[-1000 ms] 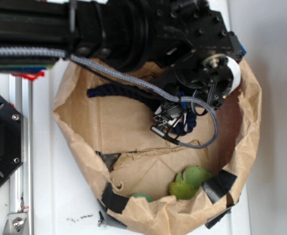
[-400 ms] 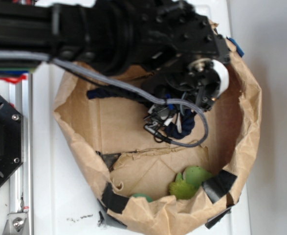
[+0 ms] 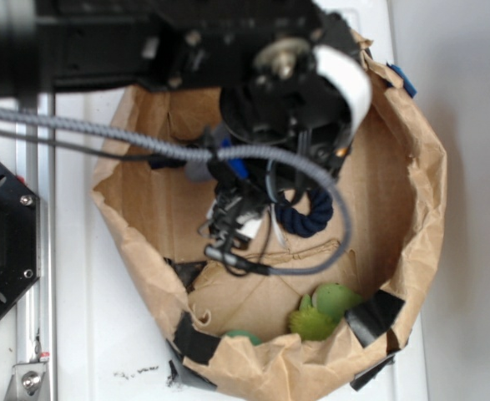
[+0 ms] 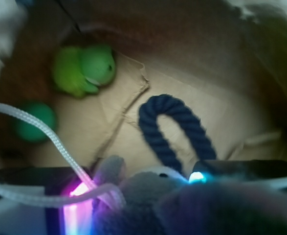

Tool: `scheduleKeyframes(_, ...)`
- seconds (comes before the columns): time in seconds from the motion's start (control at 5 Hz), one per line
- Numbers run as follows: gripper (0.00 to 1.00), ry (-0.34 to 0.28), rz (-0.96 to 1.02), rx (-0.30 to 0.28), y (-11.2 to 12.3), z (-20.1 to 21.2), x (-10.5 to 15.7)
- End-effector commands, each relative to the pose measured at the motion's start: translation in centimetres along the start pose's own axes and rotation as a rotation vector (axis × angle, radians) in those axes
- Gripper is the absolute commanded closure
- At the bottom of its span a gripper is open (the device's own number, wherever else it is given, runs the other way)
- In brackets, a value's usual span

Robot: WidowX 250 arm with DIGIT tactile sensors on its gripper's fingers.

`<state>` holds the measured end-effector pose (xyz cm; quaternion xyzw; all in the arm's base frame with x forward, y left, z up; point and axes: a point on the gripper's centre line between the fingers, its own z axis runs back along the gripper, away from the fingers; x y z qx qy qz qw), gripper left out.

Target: Grab the gray animal.

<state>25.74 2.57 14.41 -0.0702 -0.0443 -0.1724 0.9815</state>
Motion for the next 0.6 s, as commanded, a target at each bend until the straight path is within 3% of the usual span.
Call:
scheduleKeyframes(0.0,1.00,-0.004,0.307,0.073,-0.12,5.85,1.45)
scheduleKeyframes(0.2,1.00,-0.060,0.351,0.152,-0.41,6.13,1.33)
scheduleKeyframes(0.4,1.00,-0.056,0.357,0.165,-0.88,5.76,0.90)
